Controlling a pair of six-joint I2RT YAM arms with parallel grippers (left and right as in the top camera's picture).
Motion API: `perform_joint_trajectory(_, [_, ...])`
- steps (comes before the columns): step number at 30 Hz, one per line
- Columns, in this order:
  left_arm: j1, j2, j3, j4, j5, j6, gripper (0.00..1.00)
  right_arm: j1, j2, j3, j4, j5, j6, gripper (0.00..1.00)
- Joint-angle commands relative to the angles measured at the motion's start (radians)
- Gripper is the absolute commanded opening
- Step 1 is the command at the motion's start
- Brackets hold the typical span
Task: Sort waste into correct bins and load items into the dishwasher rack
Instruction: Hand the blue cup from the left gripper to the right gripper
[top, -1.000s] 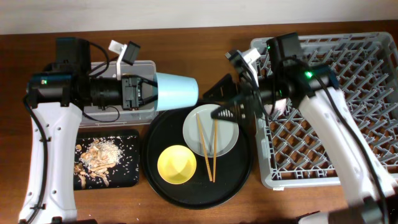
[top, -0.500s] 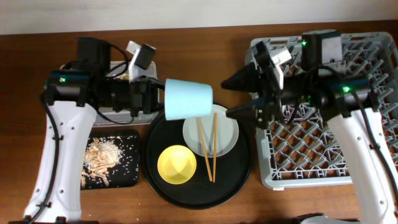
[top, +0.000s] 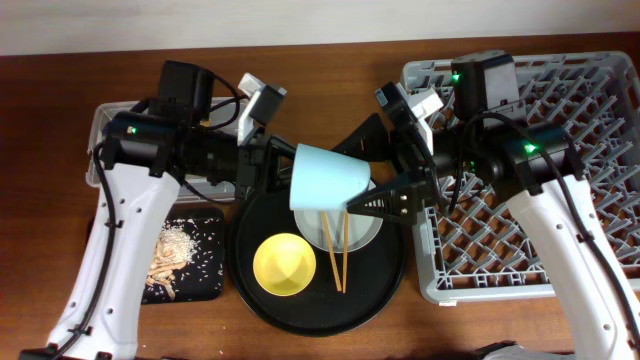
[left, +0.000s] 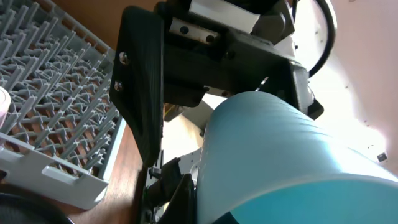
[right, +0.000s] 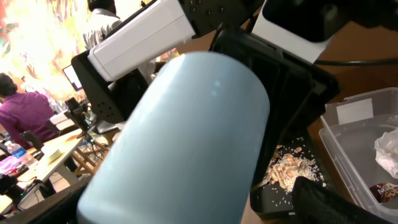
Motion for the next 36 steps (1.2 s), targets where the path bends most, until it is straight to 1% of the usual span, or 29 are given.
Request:
perform_joint_trajectory(1, [-0.039,-0.018,0.002,0.011,-0.061,0.027,0.0,0.006,-0.001,0.005,0.006,0.006,-0.01,0.97])
perform_joint_trajectory(3, [-0.042,-0.018,0.002,0.042,-0.067,0.027,0.0,0.006,-0.001,0.005,0.001,0.01,-0.006,0.97])
perform_joint_trajectory(4, [-0.042,-0.018,0.002,0.056,-0.067,0.027,0.0,0.006,-0.001,0.005,-0.014,0.041,-0.006,0.99])
perform_joint_trajectory(6, [-0.035,-0.018,0.002,0.089,-0.067,0.02,0.0,0.006,-0.001,0.005,-0.054,0.16,-0.006,0.99])
perform_joint_trajectory(7, [-0.024,-0.018,0.002,0.104,-0.068,0.005,0.0,0.005,-0.001,0.005,-0.058,0.171,-0.006,0.99])
perform_joint_trajectory(8, [-0.006,-0.018,0.002,0.119,-0.067,-0.015,0.0,0.005,-0.001,0.005,-0.051,0.171,-0.006,0.99])
perform_joint_trajectory(12, [0.024,-0.018,0.002,0.128,-0.068,-0.015,0.0,0.005,0.001,0.005,-0.035,0.142,-0.006,0.99])
perform_joint_trajectory(16, [0.024,-0.018,0.002,0.13,-0.068,-0.015,0.0,0.005,0.001,0.005,-0.01,0.09,-0.006,0.99])
perform_joint_trajectory(18, [0.024,-0.018,0.002,0.13,-0.068,-0.015,0.0,0.005,0.001,0.005,0.014,0.03,-0.006,0.99])
perform_joint_trajectory(22, [0.024,-0.018,0.002,0.13,-0.068,-0.015,0.0,0.005,0.001,0.005,0.013,0.031,-0.006,0.99])
perform_joint_trajectory(23, [0.024,-0.018,0.002,0.13,-0.068,-0.015,0.0,0.005,0.001,0.005,0.014,0.032,-0.006,0.9])
perform_joint_trajectory(24, [0.024,-0.018,0.002,0.13,-0.068,-0.015,0.0,0.005,0.003,0.005,0.014,0.045,-0.006,0.78])
perform_joint_trajectory(25, [0.024,-0.018,0.002,0.13,-0.068,-0.015,0.0,0.005,0.005,0.005,0.013,0.063,-0.003,0.71])
perform_joint_trajectory(26, [0.024,-0.018,0.002,0.13,-0.068,-0.015,0.0,0.005,0.008,0.005,0.014,0.089,0.016,0.68])
perform_joint_trajectory(27, [0.024,-0.018,0.002,0.13,-0.068,-0.015,0.0,0.005,0.01,0.005,0.014,0.114,0.044,0.67])
perform_joint_trajectory(29, [0.024,-0.018,0.002,0.13,-0.068,-0.015,0.0,0.005,0.011,0.005,0.014,0.114,0.047,0.63])
perform_joint_trajectory(32, [0.024,-0.018,0.002,0.13,-0.079,-0.015,0.0,0.005,0.011,0.005,0.014,0.11,0.047,0.63])
perform_joint_trajectory(34, [0.024,-0.018,0.002,0.13,-0.086,-0.015,0.0,0.007,0.011,0.005,0.014,0.103,0.047,0.7])
perform_joint_trajectory(36, [0.024,-0.018,0.002,0.131,-0.086,-0.015,0.0,0.02,0.011,0.005,0.014,0.104,0.046,0.72])
